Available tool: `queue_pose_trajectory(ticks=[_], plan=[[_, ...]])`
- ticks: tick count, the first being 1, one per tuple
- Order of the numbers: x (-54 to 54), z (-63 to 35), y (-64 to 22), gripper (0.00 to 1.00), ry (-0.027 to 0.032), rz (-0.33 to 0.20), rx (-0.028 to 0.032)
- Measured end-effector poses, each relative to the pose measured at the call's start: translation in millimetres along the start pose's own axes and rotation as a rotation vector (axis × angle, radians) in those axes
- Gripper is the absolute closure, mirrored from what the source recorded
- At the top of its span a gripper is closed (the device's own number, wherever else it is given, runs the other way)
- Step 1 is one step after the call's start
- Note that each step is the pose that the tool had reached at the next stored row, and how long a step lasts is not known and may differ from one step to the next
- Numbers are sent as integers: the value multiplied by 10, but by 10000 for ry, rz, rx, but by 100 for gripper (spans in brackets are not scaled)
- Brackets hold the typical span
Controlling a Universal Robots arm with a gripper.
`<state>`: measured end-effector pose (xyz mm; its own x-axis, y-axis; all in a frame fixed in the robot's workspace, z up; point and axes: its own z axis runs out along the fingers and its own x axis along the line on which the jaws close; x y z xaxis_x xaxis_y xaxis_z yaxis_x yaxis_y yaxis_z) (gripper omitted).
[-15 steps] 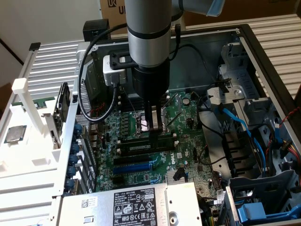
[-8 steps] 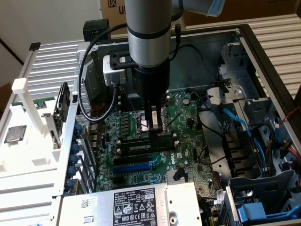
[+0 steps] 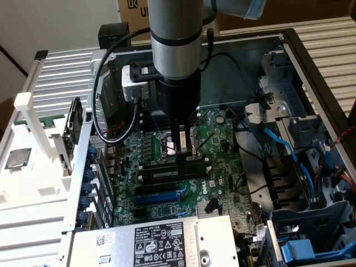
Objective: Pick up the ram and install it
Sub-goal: 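Press down the ram until it locks into place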
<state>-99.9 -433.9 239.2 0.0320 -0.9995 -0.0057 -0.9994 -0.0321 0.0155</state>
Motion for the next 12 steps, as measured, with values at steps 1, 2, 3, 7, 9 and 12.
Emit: queue_pose_trajectory(ticks=[1,2,3,7,9,12], plan=[[-1,0,20,90,0,5,-1],[-1,0,31,90,2,5,-1],[-2,0,38,90,2,6,-1],[-10,0,52,90,1,7,0],[-14,1,64,90,1,8,0],[-16,1,78,90,2,9,0]])
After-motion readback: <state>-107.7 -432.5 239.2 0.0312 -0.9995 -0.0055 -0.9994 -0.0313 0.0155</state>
